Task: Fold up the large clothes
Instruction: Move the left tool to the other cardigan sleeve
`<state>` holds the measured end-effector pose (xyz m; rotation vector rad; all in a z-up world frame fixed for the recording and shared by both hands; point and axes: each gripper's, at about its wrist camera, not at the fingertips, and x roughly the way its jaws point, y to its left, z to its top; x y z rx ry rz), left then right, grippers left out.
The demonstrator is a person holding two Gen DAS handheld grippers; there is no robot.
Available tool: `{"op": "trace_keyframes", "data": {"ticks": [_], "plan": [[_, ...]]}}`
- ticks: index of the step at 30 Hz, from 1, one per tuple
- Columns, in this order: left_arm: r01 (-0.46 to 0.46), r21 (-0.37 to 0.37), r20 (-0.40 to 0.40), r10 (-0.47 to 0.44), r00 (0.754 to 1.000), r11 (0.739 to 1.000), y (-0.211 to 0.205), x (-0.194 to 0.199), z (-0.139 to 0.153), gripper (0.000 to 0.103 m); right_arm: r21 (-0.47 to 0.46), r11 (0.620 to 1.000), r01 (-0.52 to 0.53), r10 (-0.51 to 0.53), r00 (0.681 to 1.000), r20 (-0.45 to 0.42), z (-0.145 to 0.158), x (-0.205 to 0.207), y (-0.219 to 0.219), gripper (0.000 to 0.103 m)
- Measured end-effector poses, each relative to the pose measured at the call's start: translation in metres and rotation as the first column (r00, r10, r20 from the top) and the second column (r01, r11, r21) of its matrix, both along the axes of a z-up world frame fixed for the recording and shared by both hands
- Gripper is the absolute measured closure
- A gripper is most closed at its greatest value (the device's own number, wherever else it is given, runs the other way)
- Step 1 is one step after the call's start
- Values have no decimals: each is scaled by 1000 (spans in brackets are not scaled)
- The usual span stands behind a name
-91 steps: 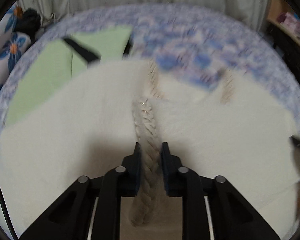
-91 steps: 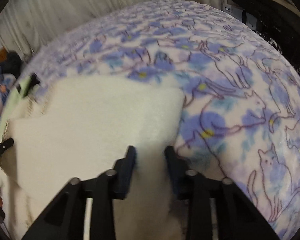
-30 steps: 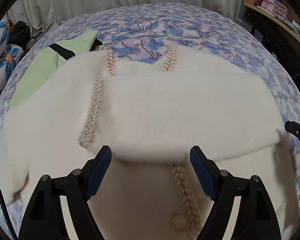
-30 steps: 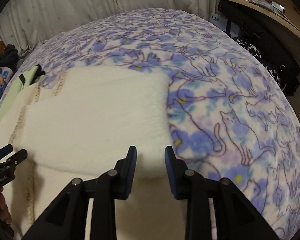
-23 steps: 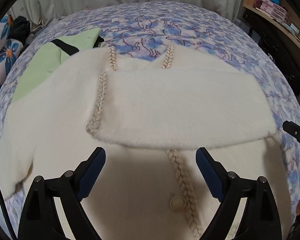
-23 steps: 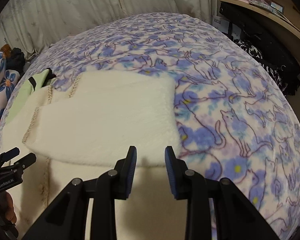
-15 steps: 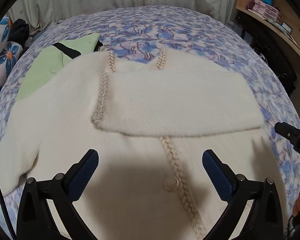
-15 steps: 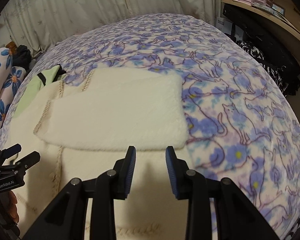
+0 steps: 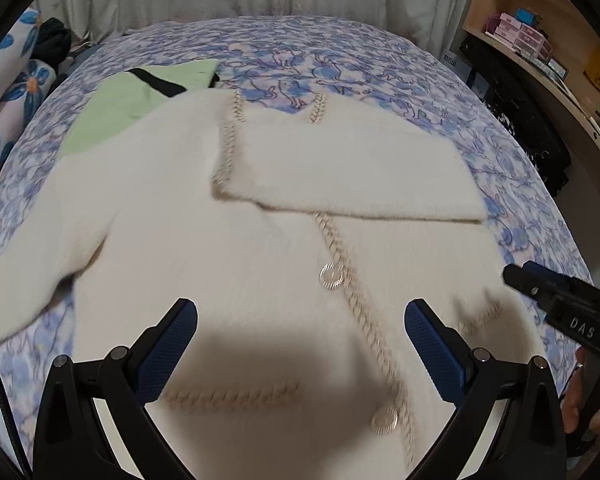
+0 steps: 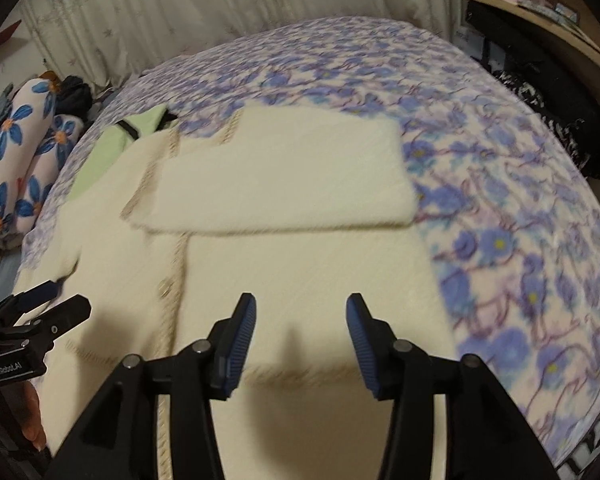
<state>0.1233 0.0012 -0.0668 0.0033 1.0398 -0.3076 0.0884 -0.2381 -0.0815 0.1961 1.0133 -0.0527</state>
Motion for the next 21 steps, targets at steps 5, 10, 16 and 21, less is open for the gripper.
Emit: {"op": "trace_keyframes", "data": {"ticks": [5,10,16,21], "plan": [[-34,-28,4,34,999,999,30,-29,5,1,37,999,-39,39,999,-4,-2,-16,27,41],[-85,-66,-9,85,996,994,67,-51,7,1,86,992,-88,89,996,-12,-4,-28,58,40],[-193,-75,-10,193,981,978,120,-68,5,1,54,985,-163,163,987,4,-1,-31,102,40],[-283,-96,-32,281,959,954,180,-73,-5,1,23,973,-228,227,974,23,2,-23,141,40]]}}
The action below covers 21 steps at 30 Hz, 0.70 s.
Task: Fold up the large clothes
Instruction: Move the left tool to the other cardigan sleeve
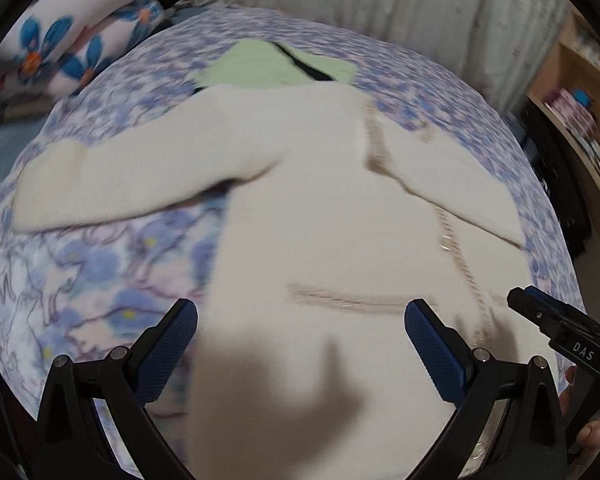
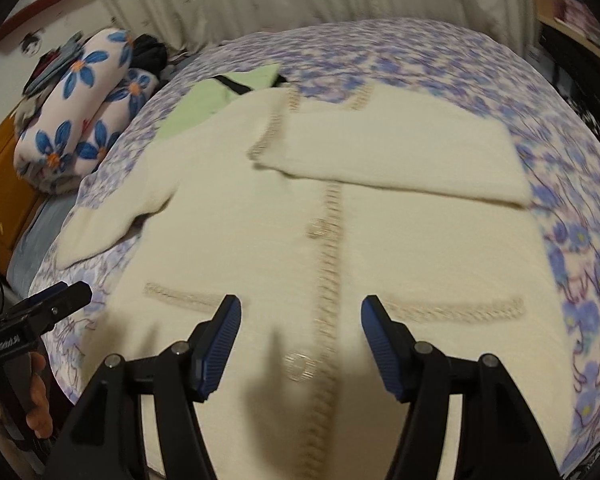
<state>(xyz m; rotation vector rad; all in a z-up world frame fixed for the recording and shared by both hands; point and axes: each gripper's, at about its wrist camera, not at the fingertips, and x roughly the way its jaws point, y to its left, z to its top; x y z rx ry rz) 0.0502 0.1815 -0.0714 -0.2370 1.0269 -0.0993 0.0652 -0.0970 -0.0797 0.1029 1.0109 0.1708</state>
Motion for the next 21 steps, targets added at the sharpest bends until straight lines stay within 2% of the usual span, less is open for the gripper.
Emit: {"op": "trace_keyframes", "data": {"ticks": [6,11,17,21], "plan": [[-124,-59,-23,123,992,991,75,5,-21,1,-36,995,-91,91,996,9,-4,21,57,40],[-198,-134,-38,195,980,971,136,15,-45,12,-50,987,-155,156,988,8,-12,38,107,40],[-321,-246,-74,313,947,914,205,33,-78,18,-48,978,-204,204,979,-7,-28,55,156,40],[-378,-344,-83,373,924,860,241,43,-103,28,-41,972,-230,229,973,-38,-41,68,181,41]]}}
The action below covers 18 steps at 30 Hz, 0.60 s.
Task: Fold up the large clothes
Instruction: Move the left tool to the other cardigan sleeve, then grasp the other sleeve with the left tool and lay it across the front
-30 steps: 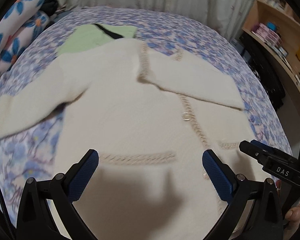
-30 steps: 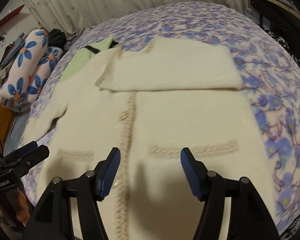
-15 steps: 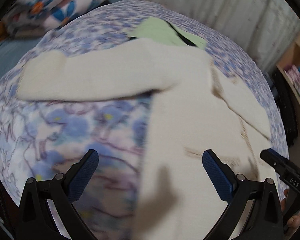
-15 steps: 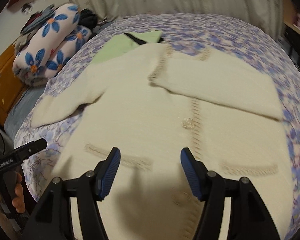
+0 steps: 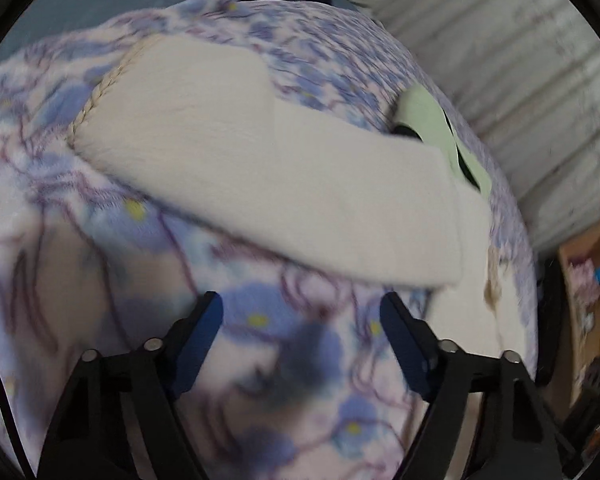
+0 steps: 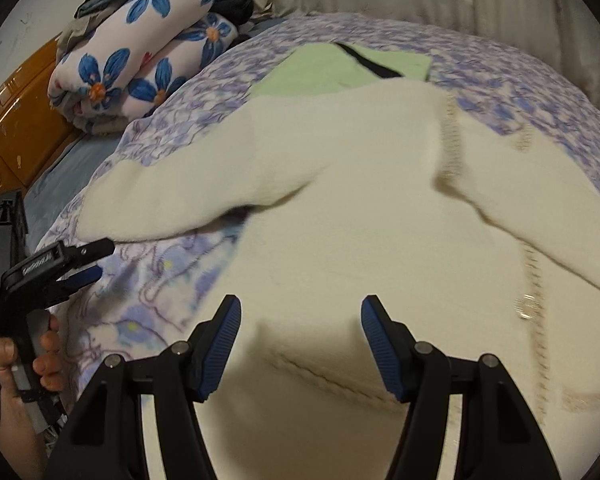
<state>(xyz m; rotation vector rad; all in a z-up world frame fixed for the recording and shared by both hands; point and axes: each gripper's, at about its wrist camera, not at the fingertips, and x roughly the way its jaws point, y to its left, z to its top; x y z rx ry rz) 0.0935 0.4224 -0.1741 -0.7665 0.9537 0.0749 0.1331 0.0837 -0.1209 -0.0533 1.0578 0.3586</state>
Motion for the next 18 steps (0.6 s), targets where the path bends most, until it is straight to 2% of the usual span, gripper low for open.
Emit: {"op": "trace_keyframes", "data": {"ticks": [3,9,12,14,16,18], "plan": [[-50,-46,26,52,998,998,16,8,-10,30,-4,1000,-13,13,1000,-13,-8,8,12,41],[-84,-13,44,84,995,996,27,36,-16,35,-2,1000,24,-24,1000,-11,-18,29,18,41],[-108,1,35,108,994,994,37,49,-19,54,7,999,49,-49,999,-15,-21,40,18,41],[-129,0,36,129,991,992,47,53,-21,80,22,998,65,-64,998,-20,-23,44,16,41],[-132,8,52,131,990,991,50,55,-20,89,41,996,74,-73,997,-34,-27,45,14,41],[-128,97,69,121,990,987,38,56,-9,94,56,995,81,-78,996,-47,-31,44,12,41]]}}
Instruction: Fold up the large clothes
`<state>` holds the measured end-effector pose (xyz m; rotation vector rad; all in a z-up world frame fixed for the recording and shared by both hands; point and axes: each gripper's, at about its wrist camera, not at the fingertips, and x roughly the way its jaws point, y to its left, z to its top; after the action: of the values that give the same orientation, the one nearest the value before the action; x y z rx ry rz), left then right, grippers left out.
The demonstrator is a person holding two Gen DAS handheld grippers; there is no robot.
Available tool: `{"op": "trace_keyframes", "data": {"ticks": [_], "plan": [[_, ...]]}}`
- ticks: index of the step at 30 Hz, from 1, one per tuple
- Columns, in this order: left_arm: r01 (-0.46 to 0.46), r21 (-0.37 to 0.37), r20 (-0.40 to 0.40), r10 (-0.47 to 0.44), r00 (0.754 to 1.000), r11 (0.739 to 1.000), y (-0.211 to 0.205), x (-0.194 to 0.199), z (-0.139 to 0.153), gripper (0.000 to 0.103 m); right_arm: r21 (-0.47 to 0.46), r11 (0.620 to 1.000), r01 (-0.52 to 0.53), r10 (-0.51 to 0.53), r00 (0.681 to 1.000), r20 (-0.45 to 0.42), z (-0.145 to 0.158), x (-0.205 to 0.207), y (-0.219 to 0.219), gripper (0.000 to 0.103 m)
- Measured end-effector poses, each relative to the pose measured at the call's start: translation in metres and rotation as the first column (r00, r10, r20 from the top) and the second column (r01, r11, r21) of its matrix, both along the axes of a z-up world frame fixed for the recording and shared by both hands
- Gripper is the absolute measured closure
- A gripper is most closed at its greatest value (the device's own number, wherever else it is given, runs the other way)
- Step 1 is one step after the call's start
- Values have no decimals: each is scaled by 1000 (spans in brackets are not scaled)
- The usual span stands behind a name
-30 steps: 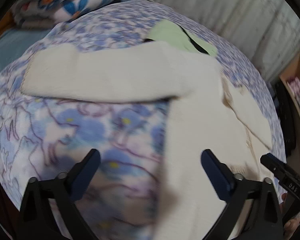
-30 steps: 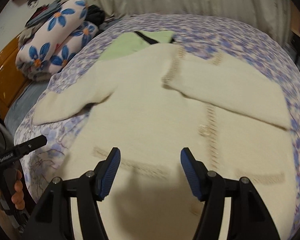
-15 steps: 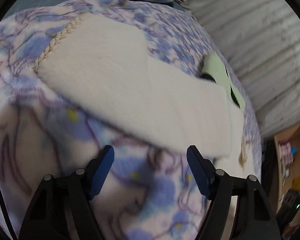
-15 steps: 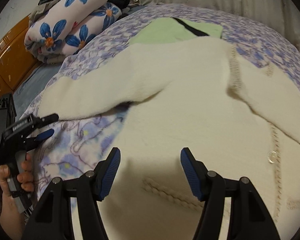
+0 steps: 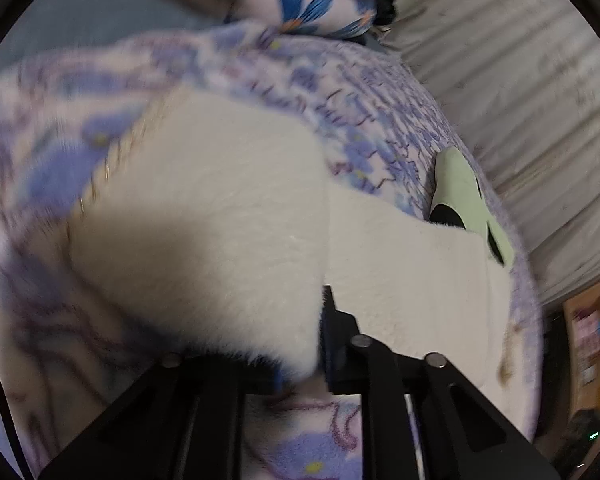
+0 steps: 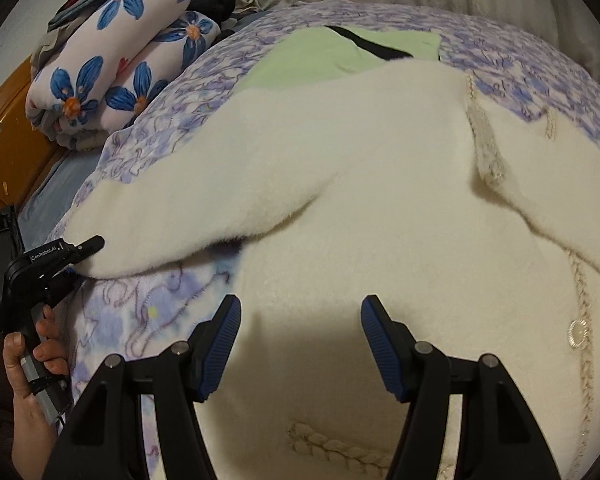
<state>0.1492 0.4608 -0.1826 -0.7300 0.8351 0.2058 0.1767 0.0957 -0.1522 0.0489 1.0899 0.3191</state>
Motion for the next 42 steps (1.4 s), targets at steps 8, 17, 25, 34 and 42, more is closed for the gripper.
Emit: {"op": "trace_keyframes", "data": {"ticks": [8,17,25,34,42], "plan": [[94,374,150,-160,976,923,-110,5,106,97,48,998,50,-49,998,-26,-4,-4,-37,41],[339,485,179,-471,864,806,-281,37,154,97,128,966,226,-231,973,27,23,-19,-141,40],[602,422,-115,-619,777,677,-416,54,68,75,122,911,393,-397,918,7,18,-34,-242,40],[626,348,-137,-623,770,697,-411,39,61,38,167,906,388,-393,920,-9,12,-40,-263,40],[516,378,-61,-535,842,769,-372,7,95,28,201,947,250,-261,965,29,26,-28,-220,40]]}}
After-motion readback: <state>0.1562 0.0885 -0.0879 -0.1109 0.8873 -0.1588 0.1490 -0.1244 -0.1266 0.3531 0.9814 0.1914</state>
